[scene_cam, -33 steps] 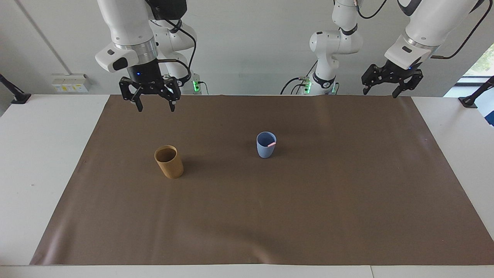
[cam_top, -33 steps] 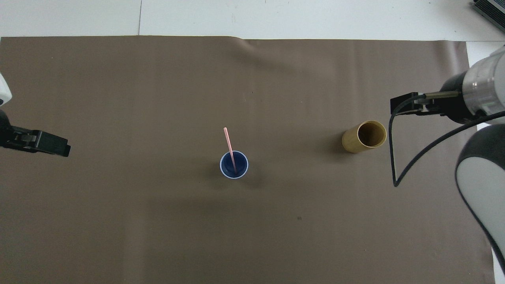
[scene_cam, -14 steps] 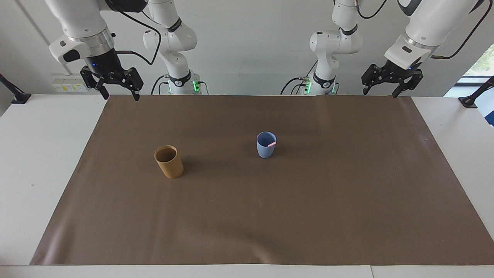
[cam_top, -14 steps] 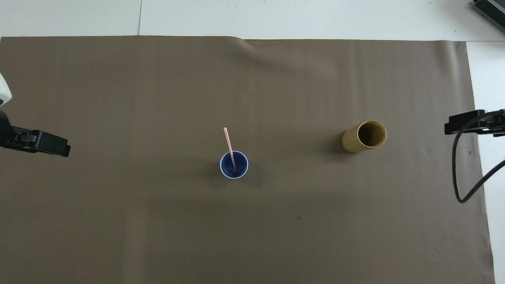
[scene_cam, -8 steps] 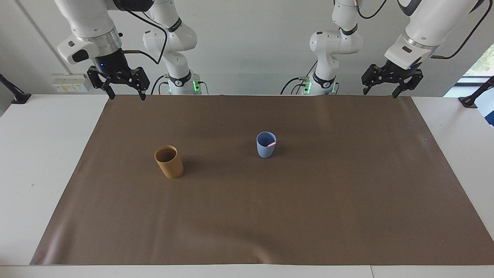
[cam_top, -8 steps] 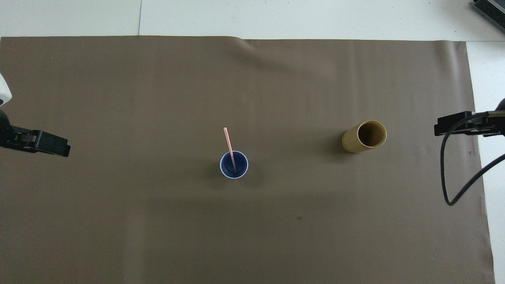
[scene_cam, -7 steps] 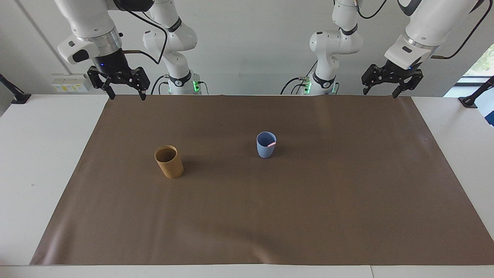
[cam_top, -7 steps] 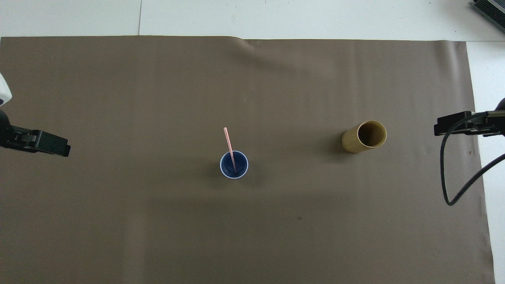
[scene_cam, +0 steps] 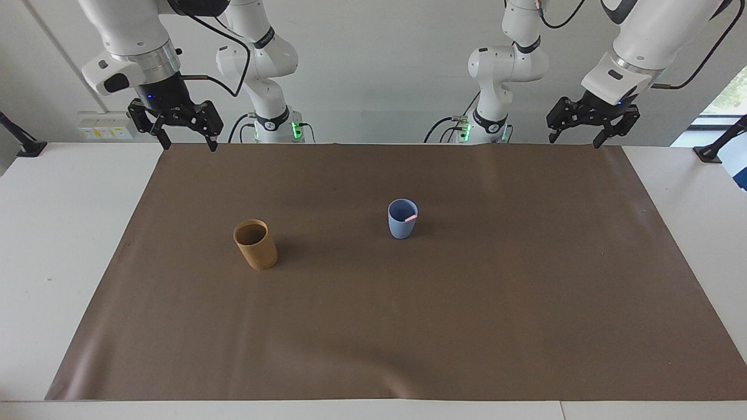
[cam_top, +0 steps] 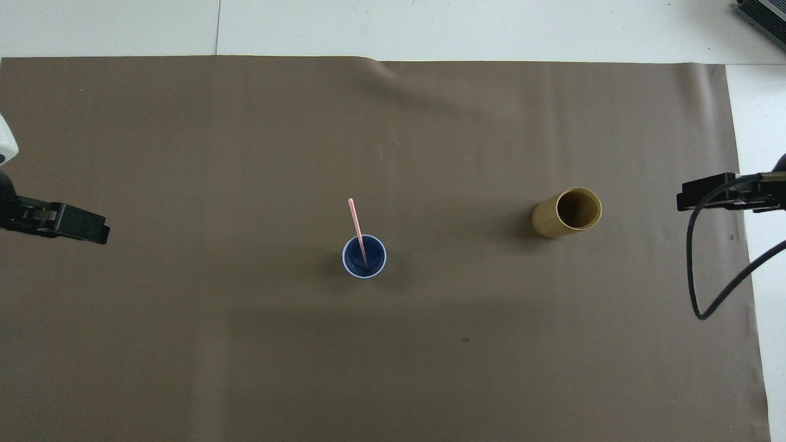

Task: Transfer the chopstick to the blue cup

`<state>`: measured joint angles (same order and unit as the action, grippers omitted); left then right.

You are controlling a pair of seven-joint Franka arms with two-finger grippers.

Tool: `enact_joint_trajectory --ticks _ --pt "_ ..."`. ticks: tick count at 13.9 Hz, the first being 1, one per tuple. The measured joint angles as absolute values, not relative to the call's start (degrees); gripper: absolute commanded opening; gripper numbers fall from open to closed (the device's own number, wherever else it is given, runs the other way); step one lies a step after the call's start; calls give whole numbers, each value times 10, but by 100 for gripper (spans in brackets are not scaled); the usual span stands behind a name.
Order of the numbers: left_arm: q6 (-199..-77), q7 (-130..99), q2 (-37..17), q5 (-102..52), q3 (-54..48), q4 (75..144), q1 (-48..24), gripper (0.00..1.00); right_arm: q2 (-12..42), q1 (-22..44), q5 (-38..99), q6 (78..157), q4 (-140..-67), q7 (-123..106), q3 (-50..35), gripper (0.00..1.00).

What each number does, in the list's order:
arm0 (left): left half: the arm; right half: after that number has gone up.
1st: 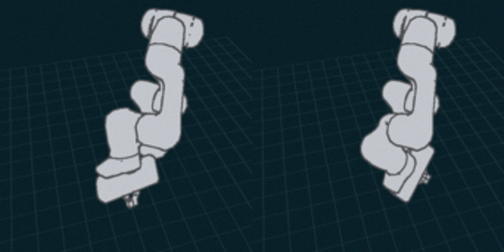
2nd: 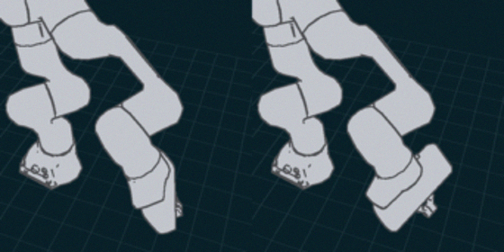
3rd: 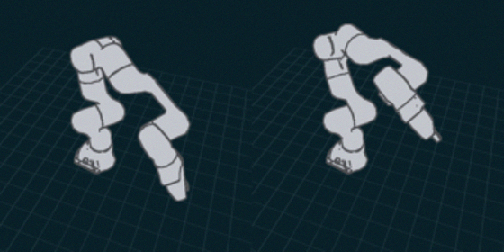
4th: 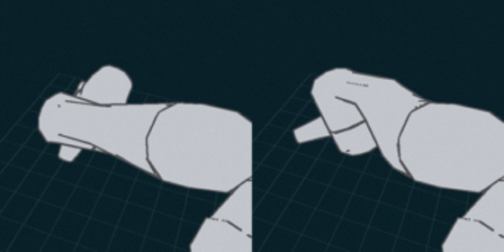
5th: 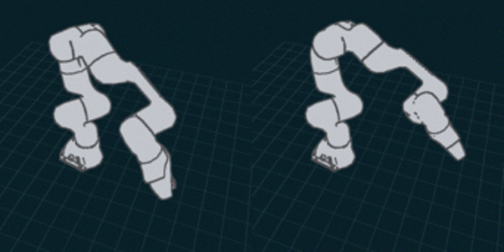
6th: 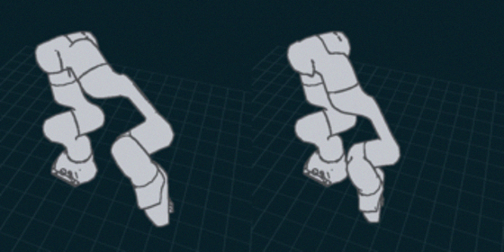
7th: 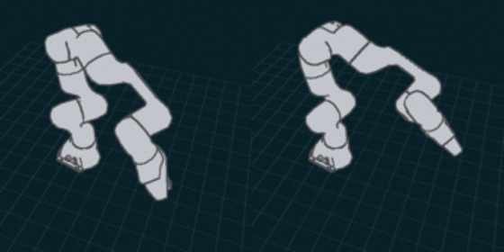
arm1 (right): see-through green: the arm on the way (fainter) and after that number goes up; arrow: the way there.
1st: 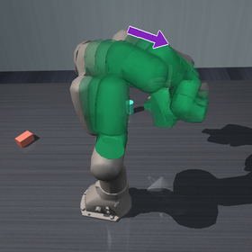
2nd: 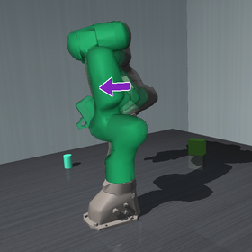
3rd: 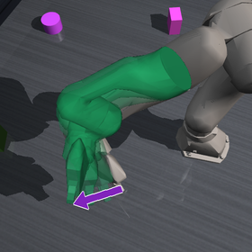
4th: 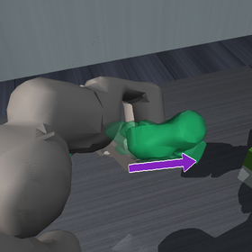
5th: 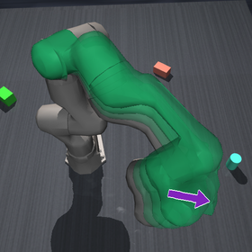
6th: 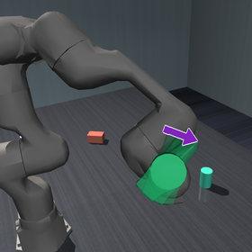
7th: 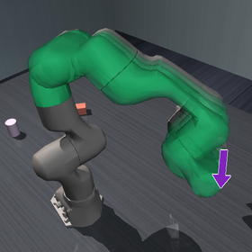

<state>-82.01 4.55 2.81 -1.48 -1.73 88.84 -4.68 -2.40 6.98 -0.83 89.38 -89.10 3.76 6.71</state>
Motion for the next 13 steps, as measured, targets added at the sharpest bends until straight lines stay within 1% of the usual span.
enact_joint_trajectory --ticks 13 --pt "-820 45 28 -15 -17 888 -47 100 -24 70 -7 886 -892 39 68 100"
